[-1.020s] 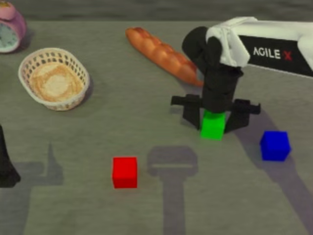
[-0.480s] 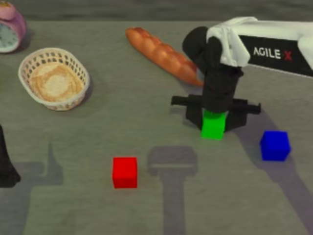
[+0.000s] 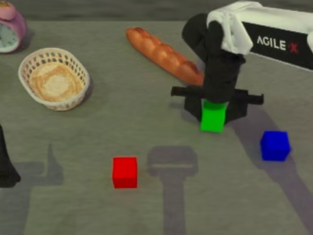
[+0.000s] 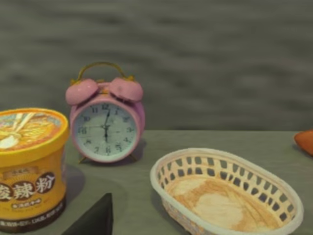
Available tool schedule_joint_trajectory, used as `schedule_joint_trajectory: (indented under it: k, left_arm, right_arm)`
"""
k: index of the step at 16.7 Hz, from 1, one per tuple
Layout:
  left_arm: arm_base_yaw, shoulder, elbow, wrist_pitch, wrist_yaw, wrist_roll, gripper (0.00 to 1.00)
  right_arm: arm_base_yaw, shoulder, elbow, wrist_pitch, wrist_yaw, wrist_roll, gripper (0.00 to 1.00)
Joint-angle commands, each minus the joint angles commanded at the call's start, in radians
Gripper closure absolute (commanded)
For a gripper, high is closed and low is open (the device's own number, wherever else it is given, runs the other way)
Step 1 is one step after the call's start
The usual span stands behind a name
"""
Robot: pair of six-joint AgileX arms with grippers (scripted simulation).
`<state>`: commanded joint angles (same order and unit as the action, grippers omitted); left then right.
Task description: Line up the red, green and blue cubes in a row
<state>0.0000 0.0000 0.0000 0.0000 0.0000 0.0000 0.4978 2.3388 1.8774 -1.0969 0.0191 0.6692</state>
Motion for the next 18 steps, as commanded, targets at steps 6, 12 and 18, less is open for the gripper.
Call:
schedule_joint_trajectory:
  k: [6,12,18]
  left_arm:
    - [0.000,0.000,0.000,0.000,0.000,0.000,0.00]
    - [0.000,0.000,0.000,0.000,0.000,0.000,0.00]
    - [0.000,0.000,0.000,0.000,0.000,0.000,0.00]
  right_arm:
    - [0.004,-0.039,0.089,-0.124,-0.002,-0.002,1.00]
    - [0.072,-0.073,0.046,-0.118,-0.001,0.042,1.00]
    - [0.311,-0.189,-0.083,-0.105,-0.002,0.159,1.00]
